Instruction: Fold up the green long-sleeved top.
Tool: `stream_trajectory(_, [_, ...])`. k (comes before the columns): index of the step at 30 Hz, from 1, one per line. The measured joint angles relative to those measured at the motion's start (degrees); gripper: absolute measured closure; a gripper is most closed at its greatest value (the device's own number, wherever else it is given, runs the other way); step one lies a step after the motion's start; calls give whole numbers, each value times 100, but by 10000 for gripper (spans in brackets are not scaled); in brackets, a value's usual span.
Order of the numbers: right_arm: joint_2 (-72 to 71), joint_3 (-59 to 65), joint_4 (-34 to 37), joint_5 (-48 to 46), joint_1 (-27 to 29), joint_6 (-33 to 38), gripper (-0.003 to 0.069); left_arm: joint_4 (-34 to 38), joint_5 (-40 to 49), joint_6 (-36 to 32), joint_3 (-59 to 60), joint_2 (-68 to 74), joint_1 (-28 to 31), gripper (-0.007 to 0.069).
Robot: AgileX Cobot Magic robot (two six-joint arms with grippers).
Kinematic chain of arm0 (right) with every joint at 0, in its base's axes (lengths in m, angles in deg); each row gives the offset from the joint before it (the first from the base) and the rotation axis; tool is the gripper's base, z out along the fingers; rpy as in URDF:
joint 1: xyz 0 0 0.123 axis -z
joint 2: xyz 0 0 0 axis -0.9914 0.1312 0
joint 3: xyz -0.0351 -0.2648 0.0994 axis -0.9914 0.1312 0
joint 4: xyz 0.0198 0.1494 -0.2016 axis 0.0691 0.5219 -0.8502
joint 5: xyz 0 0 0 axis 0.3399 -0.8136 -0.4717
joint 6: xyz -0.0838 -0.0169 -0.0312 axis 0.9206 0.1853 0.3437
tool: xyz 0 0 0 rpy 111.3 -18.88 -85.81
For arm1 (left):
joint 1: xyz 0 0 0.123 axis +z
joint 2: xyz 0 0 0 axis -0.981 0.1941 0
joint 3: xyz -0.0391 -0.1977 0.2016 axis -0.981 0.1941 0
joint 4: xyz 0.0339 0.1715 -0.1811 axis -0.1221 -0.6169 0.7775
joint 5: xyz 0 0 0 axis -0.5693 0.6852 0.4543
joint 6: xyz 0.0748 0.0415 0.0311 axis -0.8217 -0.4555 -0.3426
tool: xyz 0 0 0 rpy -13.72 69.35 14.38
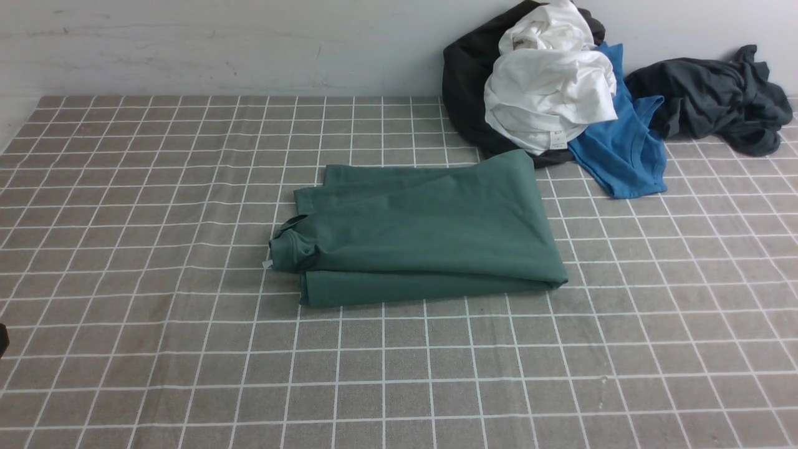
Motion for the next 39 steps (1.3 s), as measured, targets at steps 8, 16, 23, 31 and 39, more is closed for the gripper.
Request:
stream_trajectory(8, [-6,2,621,-1640,427,1003,670,0,0,0,0,0,0,526])
stream_trajectory(16, [-6,-12,621,-1777,417,1043,670,0,0,-4,0,0,0,526])
stream_trajectory(23, [-6,-12,621,-1777,417,1043,670,0,0,-4,0,0,0,526])
stream_trajectory(31, [-6,-12,621,-1777,417,1043,670,0,-81,-4,54,-35,0,526])
stream_trajectory(39, [-6,-12,627,-1783,417,1043,670,13,-593,30,1382,-733,463,526])
